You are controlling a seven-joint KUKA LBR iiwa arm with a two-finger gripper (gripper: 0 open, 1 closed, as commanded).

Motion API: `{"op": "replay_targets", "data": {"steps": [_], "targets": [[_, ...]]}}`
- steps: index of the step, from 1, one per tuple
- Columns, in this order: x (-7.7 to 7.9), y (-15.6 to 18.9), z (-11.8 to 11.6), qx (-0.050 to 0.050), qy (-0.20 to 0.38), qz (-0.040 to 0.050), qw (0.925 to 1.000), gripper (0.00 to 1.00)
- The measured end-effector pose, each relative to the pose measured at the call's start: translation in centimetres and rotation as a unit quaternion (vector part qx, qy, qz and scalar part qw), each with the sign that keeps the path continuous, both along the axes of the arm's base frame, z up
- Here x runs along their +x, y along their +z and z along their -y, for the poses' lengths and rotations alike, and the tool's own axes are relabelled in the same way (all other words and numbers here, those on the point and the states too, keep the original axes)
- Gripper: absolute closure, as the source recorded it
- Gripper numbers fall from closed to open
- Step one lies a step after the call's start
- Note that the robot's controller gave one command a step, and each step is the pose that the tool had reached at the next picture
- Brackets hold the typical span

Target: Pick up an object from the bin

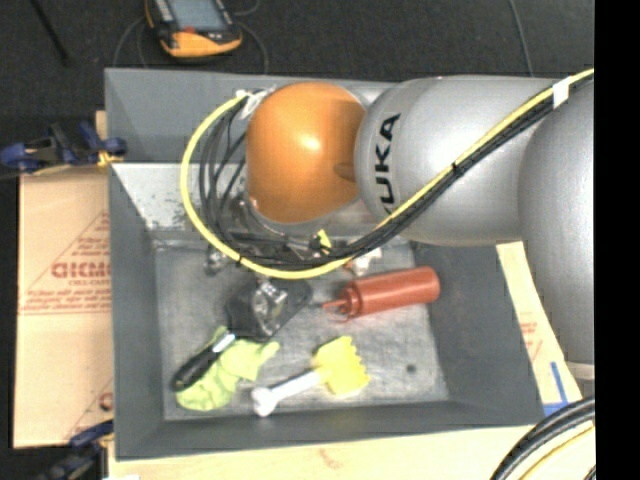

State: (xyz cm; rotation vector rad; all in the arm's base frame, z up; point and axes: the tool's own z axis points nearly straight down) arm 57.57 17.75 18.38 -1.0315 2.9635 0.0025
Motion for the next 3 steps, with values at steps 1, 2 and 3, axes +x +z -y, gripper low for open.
{"op": "replay_targets", "data": {"steps": [1,2,3], "targets": [[-2.8,-5.6,0.0,0.001,0.028,0.0025,0.9996,0.00],[-7.3,-9.1,1.1,0.006,0.090,0.0236,0.9957,0.00],[-7.9,-9.7,1.3,0.000,0.091,0.0040,0.9958,1.00]]}}
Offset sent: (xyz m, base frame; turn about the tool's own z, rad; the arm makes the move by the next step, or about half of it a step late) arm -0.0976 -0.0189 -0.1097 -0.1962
